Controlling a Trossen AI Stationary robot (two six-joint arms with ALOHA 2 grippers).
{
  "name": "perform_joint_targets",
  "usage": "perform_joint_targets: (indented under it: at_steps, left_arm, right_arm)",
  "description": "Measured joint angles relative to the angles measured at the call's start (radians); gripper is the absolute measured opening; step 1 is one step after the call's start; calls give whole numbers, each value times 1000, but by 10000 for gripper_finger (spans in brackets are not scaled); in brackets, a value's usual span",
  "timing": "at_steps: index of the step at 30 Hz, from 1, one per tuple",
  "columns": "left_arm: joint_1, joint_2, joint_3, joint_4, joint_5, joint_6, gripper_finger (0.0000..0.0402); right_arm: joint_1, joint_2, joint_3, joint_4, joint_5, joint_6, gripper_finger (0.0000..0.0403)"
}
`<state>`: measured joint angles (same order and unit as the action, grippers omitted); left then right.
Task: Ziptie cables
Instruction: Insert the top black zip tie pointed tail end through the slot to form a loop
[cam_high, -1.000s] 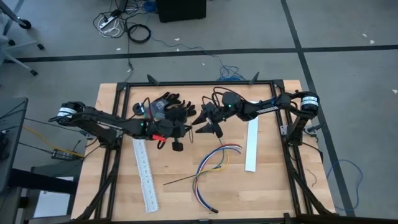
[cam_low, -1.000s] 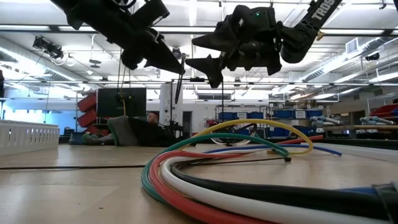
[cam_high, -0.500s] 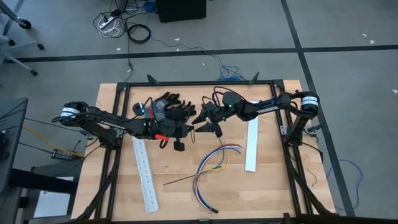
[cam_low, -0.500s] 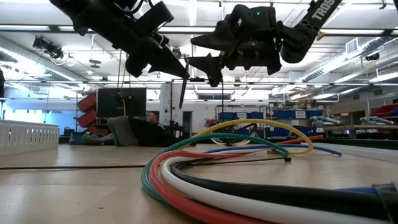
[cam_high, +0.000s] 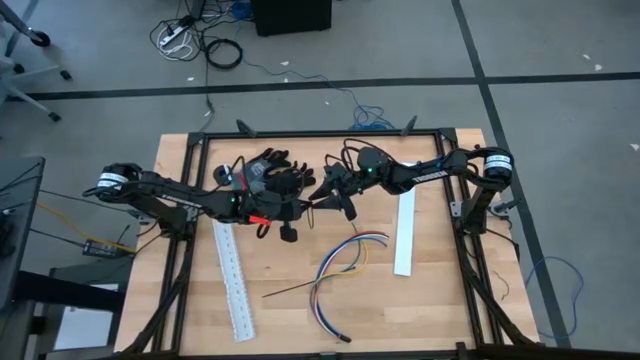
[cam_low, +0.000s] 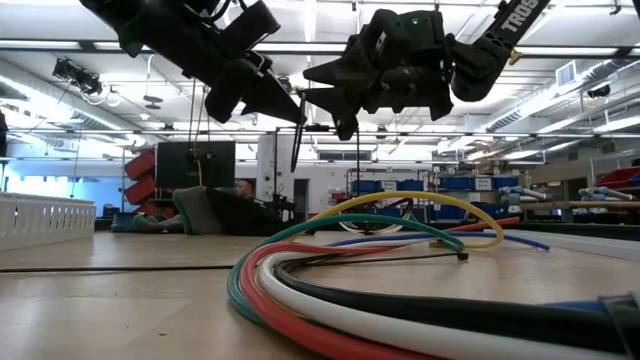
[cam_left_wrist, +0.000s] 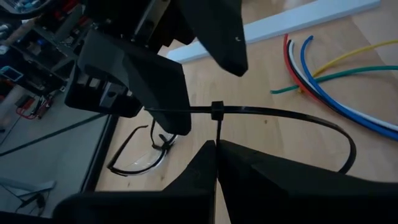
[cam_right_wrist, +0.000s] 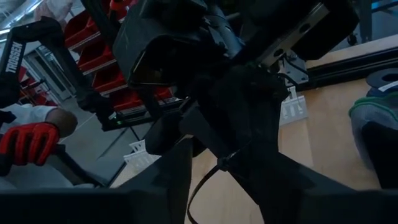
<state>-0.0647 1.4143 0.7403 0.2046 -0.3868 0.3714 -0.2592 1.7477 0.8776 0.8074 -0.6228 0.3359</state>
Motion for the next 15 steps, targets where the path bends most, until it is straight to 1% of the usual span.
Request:
perform_joint_targets:
  at_steps: [15]
  left_arm:
    - [13, 0, 0, 5, 4, 14, 0]
  right_arm:
    - [0, 0, 0, 6, 32, -4, 142]
